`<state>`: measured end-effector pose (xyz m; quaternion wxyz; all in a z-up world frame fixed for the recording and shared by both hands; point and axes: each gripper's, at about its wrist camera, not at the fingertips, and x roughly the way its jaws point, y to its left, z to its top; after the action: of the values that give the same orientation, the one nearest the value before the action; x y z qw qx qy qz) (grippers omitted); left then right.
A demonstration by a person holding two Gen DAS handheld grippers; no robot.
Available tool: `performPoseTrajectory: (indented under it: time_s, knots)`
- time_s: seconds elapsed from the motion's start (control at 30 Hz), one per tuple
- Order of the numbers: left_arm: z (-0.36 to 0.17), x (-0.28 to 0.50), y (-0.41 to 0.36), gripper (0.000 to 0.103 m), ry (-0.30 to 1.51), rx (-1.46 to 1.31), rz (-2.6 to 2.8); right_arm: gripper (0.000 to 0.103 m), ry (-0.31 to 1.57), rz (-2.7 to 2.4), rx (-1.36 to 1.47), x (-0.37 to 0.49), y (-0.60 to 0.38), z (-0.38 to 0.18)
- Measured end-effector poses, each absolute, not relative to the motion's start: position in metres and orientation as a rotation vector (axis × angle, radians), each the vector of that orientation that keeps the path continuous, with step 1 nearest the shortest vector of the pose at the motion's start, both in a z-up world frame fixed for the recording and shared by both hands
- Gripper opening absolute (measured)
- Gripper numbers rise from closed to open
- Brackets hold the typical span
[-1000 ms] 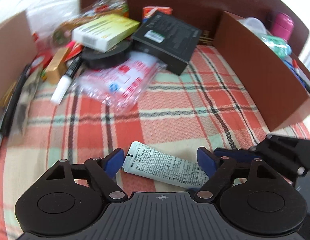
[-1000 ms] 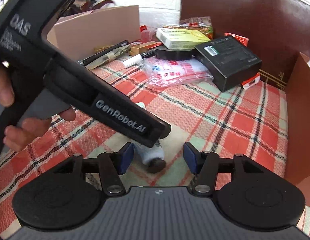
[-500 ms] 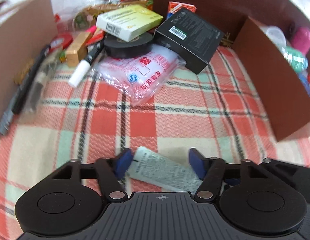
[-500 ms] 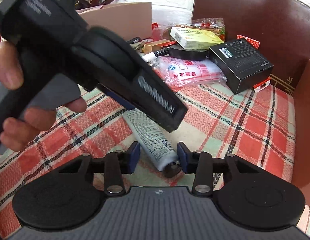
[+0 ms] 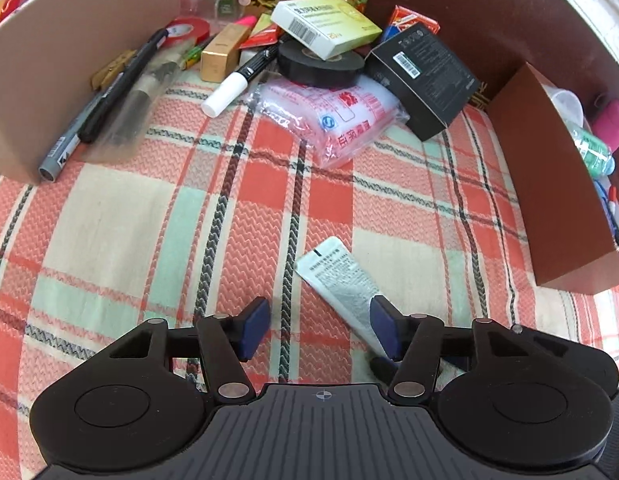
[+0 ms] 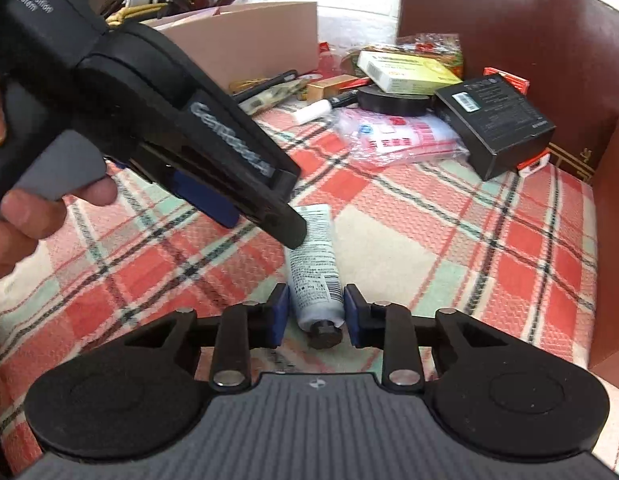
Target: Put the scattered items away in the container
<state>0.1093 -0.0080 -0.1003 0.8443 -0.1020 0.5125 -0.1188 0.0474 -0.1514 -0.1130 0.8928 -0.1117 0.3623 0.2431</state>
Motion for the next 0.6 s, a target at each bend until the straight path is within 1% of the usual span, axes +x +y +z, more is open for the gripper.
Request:
performPoseTrajectory:
  time_s: [0.07, 0.23, 0.3, 0.33, 0.37, 0.4, 0.6]
  knots:
    - [-0.102, 0.111, -0.014, 0.076, 1.078, -0.216, -0.253, 0.032, 0.749, 0.515, -0.241, 0.044, -0.148, -0.113]
    - [-0.104, 0.117, -0.038, 0.074, 1.067, -0.152, -0.289, 0.033, 0.748, 0.507, -0.225, 0.042, -0.147, -0.113]
    - [-0.104, 0.117, -0.047, 0.063, 1.060, -0.111, -0.299, 0.035, 0.750, 0.499, -0.217, 0.043, -0.147, -0.113]
    - [-0.104, 0.116, -0.050, 0.048, 1.055, -0.090, -0.303, 0.038, 0.751, 0.492, -0.213, 0.043, -0.147, -0.113]
    - [-0.104, 0.115, -0.053, 0.043, 1.051, -0.076, -0.305, 0.040, 0.752, 0.486, -0.210, 0.044, -0.148, -0.114]
    - [-0.104, 0.115, -0.053, 0.038, 1.048, -0.067, -0.304, 0.041, 0.753, 0.482, -0.206, 0.044, -0.148, -0.114]
    - [-0.103, 0.111, -0.048, 0.036, 1.042, -0.082, -0.307, 0.038, 0.748, 0.480, -0.183, 0.042, -0.150, -0.112]
